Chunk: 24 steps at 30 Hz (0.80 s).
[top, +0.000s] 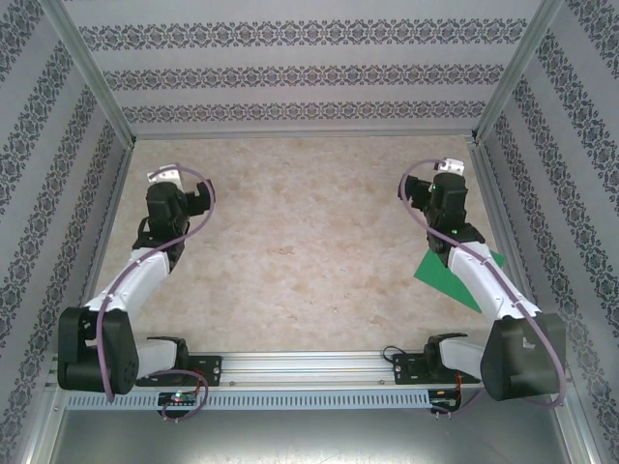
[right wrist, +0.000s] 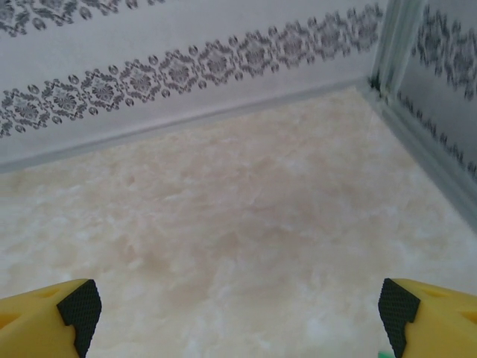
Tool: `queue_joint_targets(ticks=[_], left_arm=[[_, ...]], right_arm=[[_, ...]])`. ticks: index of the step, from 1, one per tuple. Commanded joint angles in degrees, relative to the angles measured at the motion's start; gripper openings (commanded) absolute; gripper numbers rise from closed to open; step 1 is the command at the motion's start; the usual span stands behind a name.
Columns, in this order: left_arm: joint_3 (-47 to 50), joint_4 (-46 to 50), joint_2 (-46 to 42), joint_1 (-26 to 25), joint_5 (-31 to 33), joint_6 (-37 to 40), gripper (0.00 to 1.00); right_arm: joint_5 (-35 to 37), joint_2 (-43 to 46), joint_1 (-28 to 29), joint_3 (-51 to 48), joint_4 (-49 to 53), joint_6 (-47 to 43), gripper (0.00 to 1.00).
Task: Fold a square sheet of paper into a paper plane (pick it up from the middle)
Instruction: Move the square sheet of paper to the center of the table.
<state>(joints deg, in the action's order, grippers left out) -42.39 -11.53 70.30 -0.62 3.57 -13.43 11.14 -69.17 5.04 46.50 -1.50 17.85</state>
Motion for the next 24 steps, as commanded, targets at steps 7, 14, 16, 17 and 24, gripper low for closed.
queue_joint_targets(ticks=[7, 14, 16, 17, 24], left_arm=[[-12.6, 23.6, 3.5, 0.8, -16.8, -10.1, 1.0], [-16.0, 27.5, 8.4, 0.8, -20.5, -11.4, 1.0], [-16.0, 26.6, 9.5, 0.7, -22.6, -11.9, 1.0], [-16.0, 26.4, 10.0, 0.7, -23.2, -12.1, 1.0], [-16.5, 26.7, 10.9, 0.8, -23.7, -12.4, 1.0]], right_arm=[[-6.8, -13.7, -2.1, 11.9, 31.3, 23.3, 0.98], [-7.4, -15.4, -7.1, 9.4, 32.7, 27.3, 0.98], [-7.0, -15.8, -8.1, 9.0, 33.7, 27.2, 0.98], [-7.3, -16.2, -8.9, 8.6, 33.9, 27.0, 0.98], [-10.5, -19.0, -12.8, 5.9, 32.1, 25.8, 0.98]])
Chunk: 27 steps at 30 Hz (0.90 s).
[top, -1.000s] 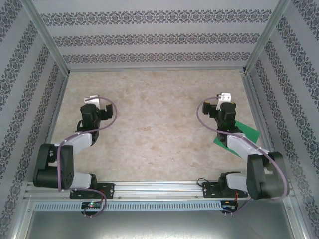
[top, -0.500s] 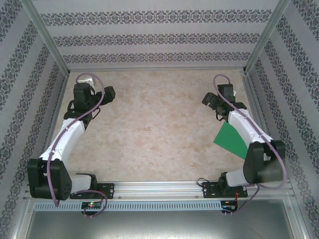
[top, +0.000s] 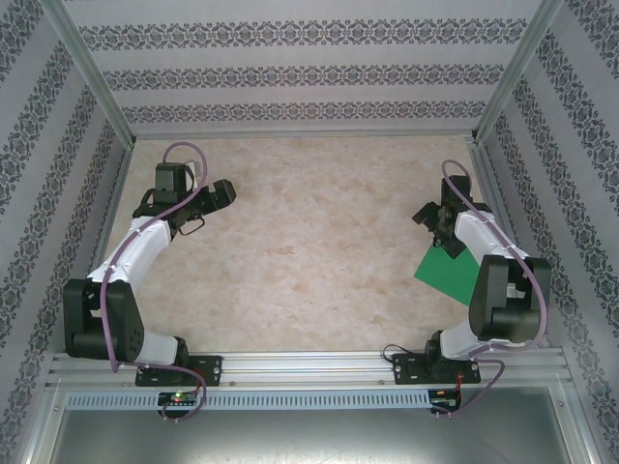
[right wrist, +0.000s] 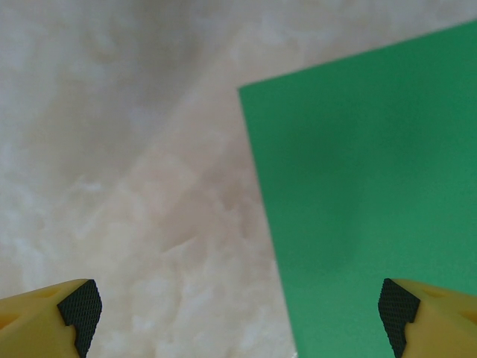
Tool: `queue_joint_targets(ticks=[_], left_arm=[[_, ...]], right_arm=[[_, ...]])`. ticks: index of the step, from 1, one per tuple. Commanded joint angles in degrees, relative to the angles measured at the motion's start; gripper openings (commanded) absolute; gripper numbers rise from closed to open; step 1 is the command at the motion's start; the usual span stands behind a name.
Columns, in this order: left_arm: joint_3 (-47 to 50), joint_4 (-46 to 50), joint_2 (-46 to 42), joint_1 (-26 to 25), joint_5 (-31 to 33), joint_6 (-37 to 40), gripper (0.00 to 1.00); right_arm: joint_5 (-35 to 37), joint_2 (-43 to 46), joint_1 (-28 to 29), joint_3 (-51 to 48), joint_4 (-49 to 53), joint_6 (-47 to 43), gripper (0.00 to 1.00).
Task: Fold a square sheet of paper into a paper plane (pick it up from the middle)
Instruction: Move the square sheet of paper to the center of the table.
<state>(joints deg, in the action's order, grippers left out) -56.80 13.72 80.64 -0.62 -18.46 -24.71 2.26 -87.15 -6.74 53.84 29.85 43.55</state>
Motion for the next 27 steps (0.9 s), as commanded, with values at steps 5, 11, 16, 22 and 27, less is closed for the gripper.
queue_joint_targets(ticks=[5, 11, 16, 22, 27], left_arm=[[-2.6, 1.6, 1.4, 0.8, -2.7, -1.4, 1.0], [-2.8, 1.4, 2.4, 0.8, -3.7, -1.8, 1.0], [-3.1, 1.5, 3.2, 0.8, -4.0, -2.1, 1.0], [-3.4, 1.9, 3.8, 0.7, -4.2, -2.3, 1.0], [-3.6, 2.3, 4.1, 0.8, -4.3, -2.4, 1.0]], right_arm=[[-5.8, -3.0, -3.7, -3.6, -1.7, -0.3, 0.98], [-12.6, -4.3, -5.6, -6.8, -5.8, 0.8, 0.97], [-16.2, -6.7, -4.8, -7.0, -6.7, 1.5, 0.96], [-16.7, -9.2, 2.8, -4.9, -7.7, 5.2, 0.96], [-15.8, -8.3, 11.0, -0.9, -5.4, 6.8, 0.95]])
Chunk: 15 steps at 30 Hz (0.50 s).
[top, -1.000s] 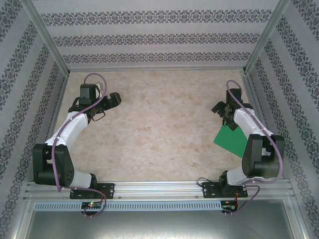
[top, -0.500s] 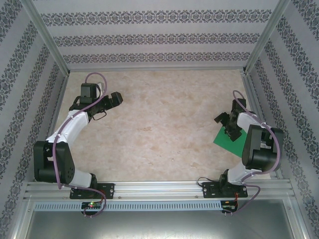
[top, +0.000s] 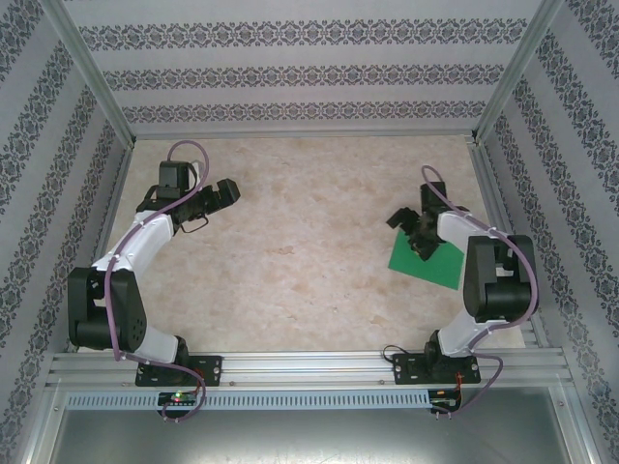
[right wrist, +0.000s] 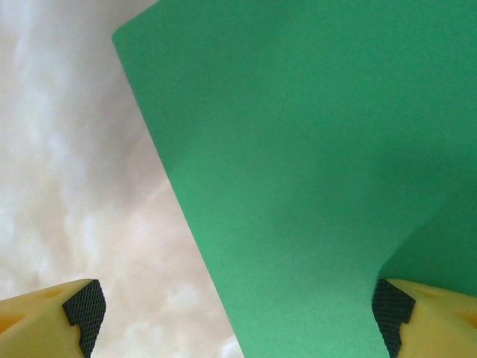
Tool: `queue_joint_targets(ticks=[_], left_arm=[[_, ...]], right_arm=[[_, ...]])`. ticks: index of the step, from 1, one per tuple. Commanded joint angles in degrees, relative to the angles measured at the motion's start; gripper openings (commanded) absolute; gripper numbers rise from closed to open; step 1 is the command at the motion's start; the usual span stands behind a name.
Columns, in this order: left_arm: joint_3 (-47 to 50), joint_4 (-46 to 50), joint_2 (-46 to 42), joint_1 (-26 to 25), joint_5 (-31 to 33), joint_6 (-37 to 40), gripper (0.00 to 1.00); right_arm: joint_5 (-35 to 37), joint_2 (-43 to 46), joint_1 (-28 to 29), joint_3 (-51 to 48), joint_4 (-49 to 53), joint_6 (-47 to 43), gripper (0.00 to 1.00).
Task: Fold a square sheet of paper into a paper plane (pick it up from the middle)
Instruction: Move the square sheet of paper to the center of the table.
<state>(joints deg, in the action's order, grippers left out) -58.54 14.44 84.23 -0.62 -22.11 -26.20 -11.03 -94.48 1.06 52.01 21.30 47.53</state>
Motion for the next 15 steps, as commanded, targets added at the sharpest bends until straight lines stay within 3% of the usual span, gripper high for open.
queue_joint_targets(ticks=[1, 15], left_arm=[[-1.8, 1.6, 0.5, 0.8, -0.6, -0.9, 1.0], [-1.4, 1.5, 0.6, 0.7, -1.3, -1.4, 1.0]], right_arm=[[-1.9, -0.9, 4.8, 1.6, 3.5, 3.2, 0.95], [-4.3, -11.2, 21.9, 7.6, -1.4, 11.2, 0.95]])
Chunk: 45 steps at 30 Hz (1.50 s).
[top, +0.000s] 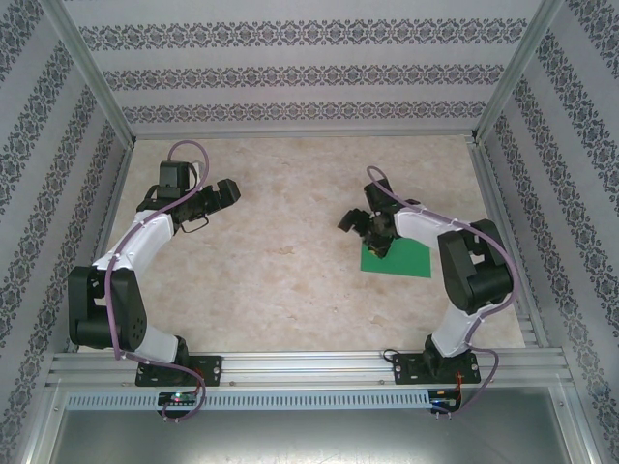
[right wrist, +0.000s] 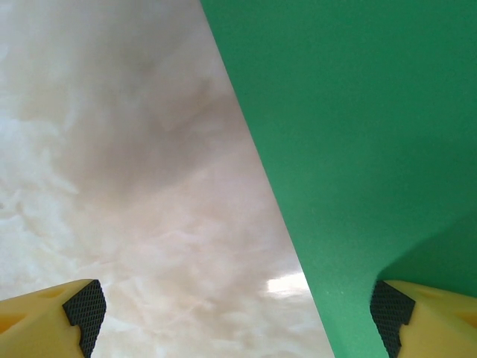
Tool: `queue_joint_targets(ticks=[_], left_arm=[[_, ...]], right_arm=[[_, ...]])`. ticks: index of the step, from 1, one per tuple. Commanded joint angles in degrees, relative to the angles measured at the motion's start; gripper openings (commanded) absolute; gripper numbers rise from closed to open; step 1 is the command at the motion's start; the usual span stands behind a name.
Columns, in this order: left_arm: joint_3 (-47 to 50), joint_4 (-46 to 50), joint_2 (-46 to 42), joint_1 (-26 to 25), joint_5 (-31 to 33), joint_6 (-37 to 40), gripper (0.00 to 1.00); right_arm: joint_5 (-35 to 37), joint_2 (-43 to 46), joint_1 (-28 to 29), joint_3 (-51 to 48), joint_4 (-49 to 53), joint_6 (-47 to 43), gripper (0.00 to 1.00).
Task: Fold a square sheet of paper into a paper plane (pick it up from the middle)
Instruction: Move the square sheet of paper to the center of the table.
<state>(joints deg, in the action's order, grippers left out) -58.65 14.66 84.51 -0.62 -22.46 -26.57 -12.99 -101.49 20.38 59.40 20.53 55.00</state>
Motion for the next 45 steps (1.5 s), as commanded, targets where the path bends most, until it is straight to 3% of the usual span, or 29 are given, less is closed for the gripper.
queue_joint_targets(ticks=[1, 7, 16, 19, 24, 45], left_arm=[[-1.3, 1.3, 0.3, 0.7, -0.9, -1.1, 1.0], [-1.1, 1.3, 0.2, 0.8, -1.4, -1.4, 1.0], [-1.3, 1.2, 0.9, 0.3, -3.1, -2.0, 1.0], [-1.5, 1.2, 1.5, 0.1, -3.5, -2.3, 1.0], [-1.9, 1.5, 2.5, 0.0, -4.0, -2.5, 1.0], [-3.0, 2.5, 5.0, -0.2, -4.8, -2.3, 1.0]], right_arm=[[-2.5, -5.0, 3.7, 1.2, -1.1, 4.5, 0.95], [-6.1, -8.5, 8.3, 8.9, -0.8, 3.2, 0.91], [15.4, -3.8, 4.7, 18.4, 24.3, -19.7, 0.98], [18.4, -6.1, 4.3, 21.2, 28.4, -25.9, 0.98], [17.4, -11.2, 4.1, 25.9, 30.9, -33.0, 0.97], [12.6, -19.0, 0.8, 24.0, 27.5, -31.4, 0.93]])
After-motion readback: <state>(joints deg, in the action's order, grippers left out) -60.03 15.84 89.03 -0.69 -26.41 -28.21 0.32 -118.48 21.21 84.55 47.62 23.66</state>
